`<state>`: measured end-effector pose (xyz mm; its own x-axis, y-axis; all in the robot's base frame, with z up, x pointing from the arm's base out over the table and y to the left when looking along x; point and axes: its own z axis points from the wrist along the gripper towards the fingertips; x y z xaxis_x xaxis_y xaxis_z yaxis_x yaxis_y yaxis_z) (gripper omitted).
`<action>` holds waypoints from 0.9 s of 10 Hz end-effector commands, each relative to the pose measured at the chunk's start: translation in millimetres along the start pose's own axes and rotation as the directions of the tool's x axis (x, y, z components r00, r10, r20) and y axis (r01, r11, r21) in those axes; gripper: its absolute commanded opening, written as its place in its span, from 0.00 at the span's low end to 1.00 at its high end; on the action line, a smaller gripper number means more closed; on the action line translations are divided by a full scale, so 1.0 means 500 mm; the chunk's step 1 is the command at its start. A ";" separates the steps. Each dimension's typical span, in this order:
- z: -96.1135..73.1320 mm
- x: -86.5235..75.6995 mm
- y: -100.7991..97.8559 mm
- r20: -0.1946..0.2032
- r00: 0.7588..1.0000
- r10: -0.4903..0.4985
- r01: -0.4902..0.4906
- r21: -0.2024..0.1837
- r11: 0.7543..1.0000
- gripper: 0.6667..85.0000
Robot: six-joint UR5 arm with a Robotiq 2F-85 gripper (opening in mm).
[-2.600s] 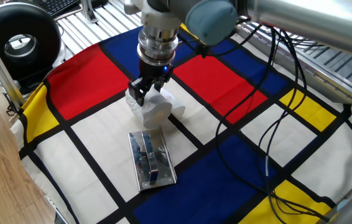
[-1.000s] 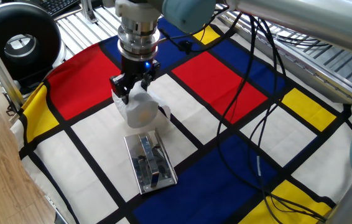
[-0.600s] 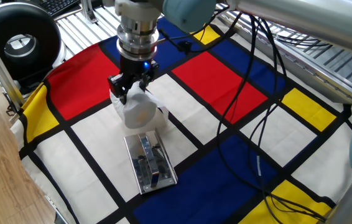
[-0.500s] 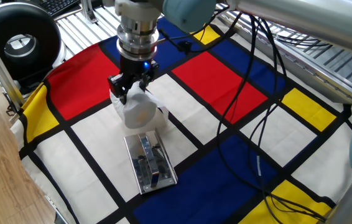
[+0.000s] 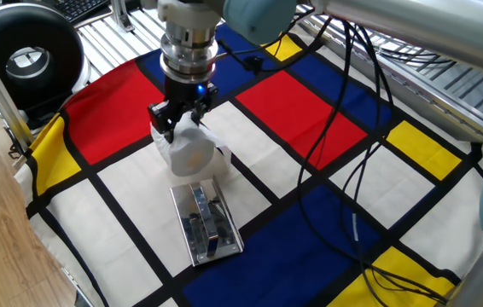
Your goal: Put the toilet paper on its holder
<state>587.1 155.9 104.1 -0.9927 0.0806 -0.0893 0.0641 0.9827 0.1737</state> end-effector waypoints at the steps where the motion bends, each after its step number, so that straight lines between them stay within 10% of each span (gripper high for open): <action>1: -0.003 -0.012 0.004 0.020 0.999 0.030 -0.030 -0.011 1.000 0.01; 9: -0.001 -0.014 0.007 0.026 0.999 0.025 -0.025 -0.011 1.000 0.01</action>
<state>593.2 154.9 104.2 -0.9890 0.0985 -0.1106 0.0788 0.9822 0.1706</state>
